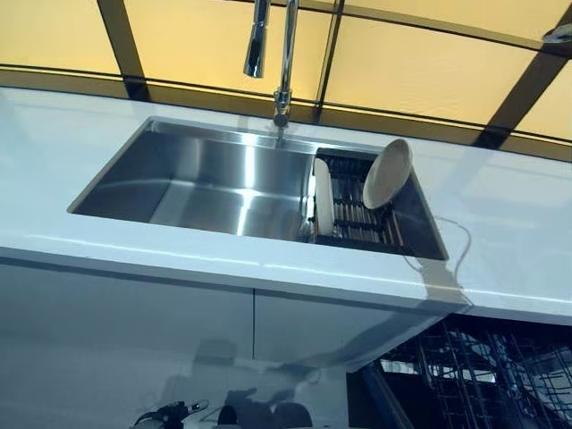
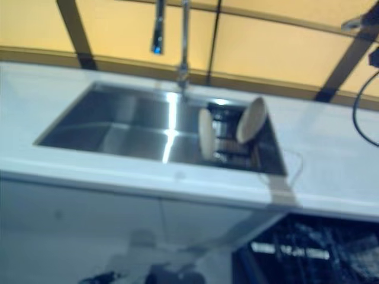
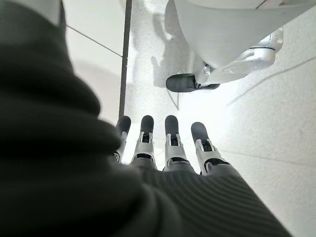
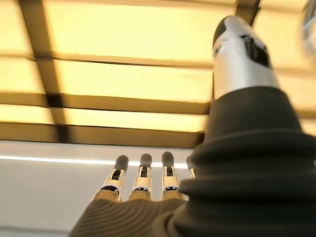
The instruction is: Take plates into dishwasher
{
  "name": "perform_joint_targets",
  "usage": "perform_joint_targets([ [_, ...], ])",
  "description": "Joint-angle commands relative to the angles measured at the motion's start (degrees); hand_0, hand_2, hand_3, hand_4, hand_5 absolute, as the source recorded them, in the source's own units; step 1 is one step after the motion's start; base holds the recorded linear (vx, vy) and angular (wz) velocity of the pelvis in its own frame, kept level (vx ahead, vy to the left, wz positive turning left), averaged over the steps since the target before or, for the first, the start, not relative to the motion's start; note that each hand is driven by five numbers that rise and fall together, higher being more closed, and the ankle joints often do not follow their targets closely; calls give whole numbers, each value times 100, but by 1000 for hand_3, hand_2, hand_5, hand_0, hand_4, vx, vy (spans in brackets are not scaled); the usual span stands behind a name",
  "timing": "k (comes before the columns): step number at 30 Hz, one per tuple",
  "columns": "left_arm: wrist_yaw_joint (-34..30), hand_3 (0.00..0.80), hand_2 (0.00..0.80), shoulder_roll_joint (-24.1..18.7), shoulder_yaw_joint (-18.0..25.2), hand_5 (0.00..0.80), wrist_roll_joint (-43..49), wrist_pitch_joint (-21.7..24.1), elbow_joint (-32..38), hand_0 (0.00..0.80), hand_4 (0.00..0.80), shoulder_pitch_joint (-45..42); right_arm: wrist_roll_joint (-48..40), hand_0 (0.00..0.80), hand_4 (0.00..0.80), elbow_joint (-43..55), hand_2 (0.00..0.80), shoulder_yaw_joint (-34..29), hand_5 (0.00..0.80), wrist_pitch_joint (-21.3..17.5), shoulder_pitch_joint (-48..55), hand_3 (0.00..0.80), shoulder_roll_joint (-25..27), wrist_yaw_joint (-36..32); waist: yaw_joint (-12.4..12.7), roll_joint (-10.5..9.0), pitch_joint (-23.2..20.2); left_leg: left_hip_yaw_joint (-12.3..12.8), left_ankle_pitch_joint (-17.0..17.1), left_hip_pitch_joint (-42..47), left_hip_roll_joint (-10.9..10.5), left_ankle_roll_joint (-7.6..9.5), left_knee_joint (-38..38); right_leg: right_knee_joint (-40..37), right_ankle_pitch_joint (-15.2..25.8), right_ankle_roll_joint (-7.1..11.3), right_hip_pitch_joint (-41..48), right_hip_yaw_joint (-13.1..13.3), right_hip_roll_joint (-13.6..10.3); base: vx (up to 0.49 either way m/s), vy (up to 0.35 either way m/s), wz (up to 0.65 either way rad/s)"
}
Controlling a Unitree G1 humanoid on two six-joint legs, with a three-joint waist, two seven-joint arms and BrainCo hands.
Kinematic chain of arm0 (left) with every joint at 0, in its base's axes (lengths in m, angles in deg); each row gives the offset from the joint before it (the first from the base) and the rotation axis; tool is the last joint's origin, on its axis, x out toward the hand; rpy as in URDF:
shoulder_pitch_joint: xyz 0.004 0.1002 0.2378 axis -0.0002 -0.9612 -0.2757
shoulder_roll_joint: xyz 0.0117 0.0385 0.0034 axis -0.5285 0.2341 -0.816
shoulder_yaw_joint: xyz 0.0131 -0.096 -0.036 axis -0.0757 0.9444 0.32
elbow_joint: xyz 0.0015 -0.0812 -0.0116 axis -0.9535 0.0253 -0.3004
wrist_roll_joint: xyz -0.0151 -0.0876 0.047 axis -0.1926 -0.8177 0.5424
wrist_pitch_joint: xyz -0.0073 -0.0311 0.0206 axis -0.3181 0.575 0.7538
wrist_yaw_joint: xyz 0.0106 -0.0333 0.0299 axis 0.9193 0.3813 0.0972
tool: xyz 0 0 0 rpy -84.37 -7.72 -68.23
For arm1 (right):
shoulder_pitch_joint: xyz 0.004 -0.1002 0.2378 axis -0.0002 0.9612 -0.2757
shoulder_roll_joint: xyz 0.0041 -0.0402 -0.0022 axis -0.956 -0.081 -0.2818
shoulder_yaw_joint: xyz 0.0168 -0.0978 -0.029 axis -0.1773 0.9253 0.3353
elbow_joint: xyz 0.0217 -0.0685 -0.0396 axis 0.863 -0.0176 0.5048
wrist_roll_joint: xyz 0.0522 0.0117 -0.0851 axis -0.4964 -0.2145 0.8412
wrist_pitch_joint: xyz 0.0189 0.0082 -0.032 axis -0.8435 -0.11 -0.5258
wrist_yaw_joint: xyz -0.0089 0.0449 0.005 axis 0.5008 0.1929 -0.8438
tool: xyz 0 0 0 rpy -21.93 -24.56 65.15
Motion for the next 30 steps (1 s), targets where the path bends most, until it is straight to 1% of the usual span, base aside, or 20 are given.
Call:
perform_joint_targets([
  [1, 17, 0, 0, -242, -131, 0, 61, 1, -127, 0, 0, 63, 835, 0, 0, 115, 0, 599, 0, -100, -834, 0, 568, 448, 188, -142, -27, -3, -254, 69, 161, 38, -13, 13, 263, 301, -145, 93, -121, 40, -97, 5],
  [4, 16, 0, 0, -314, -53, 0, 75, -2, -146, 0, 0, 56, 1523, 0, 0, 311, 0, 632, 0, -129, -739, 0, 630, 707, 163, -125, 46, -37, -239, -59, 178, 25, -13, 13, 309, 339, -310, 143, -105, 8, -86, 2],
  [7, -75, 0, 0, -400, -27, 0, 31, 8, -107, 0, 0, 136, 2084, 0, 0, 517, 0, 724, 0, -83, -731, 0, 683, 717, 123, -103, 176, -54, -203, -242, 188, 17, -13, 13, 359, 368, -510, 201, -98, -64, -100, 1],
  [8, 132, 0, 0, -214, -7, 0, 184, 58, -116, 0, 0, 192, 2324, 0, 0, 800, 0, 312, 0, 100, -428, 0, 660, 478, 151, -146, 254, -81, -207, -340, 196, 21, -13, 13, 396, 383, -584, 195, -67, -114, -211, -2],
  [9, 194, 0, 0, -192, 16, 0, 237, 121, -179, 0, 0, 233, 2390, 0, 0, 993, 0, 102, 0, 213, -167, 0, 672, 455, 139, -207, 327, -130, -197, -401, 213, 4, -13, 13, 399, 374, -640, 204, -31, -102, -194, -2],
  [11, 168, 0, 0, -199, 32, 0, 180, 99, -280, 0, 0, 347, 2556, 0, 0, 1061, 0, 51, 0, 164, 54, 0, 685, 672, 66, -212, 427, -148, -186, -455, 213, 2, -13, 13, 392, 348, -705, 216, -23, -33, -9, 1],
  [13, 246, 0, 0, -192, -61, 0, 30, 1, -229, 0, 0, 429, 2686, 0, 0, 965, 0, 249, 0, 62, -62, 0, 719, 752, 16, -194, 492, -159, -176, -481, 191, 12, -13, 13, 412, 340, -756, 252, -36, -15, 41, -2],
  [15, 284, 0, 0, -211, -180, 0, -150, -98, -99, 0, 0, 491, 2994, 0, 0, 834, 0, 608, 0, -24, -309, 0, 702, 816, 0, -146, 585, -187, -149, -563, 169, 28, -13, 13, 438, 344, -836, 267, -49, -15, 3, 2],
  [18, 295, 0, 0, -230, -194, 0, -221, -72, -38, 0, 0, 464, 3118, 0, 0, 707, 0, 856, 0, -26, -464, 0, 694, 814, 1, -119, 659, -209, -128, -630, 176, 26, -13, 13, 445, 339, -888, 265, -46, 0, 0, 0],
  [22, 339, 0, 0, -241, -141, 0, -181, -24, 2, 0, 0, 403, 3407, 0, 0, 649, 0, 836, 0, -111, -342, 0, 689, 799, 11, -100, 714, -239, -123, -666, 183, 13, -13, 13, 434, 331, -912, 249, -38, 0, -11, 2],
  [30, 337, 0, 0, -204, -144, 0, -163, 98, 136, 0, 0, 276, 3464, 0, 0, 788, 0, 663, 0, -238, -98, 0, 774, 762, -12, -94, 773, -275, -129, -701, 209, -13, -13, 13, 427, 322, -975, 297, -8, 0, 0, 0],
])
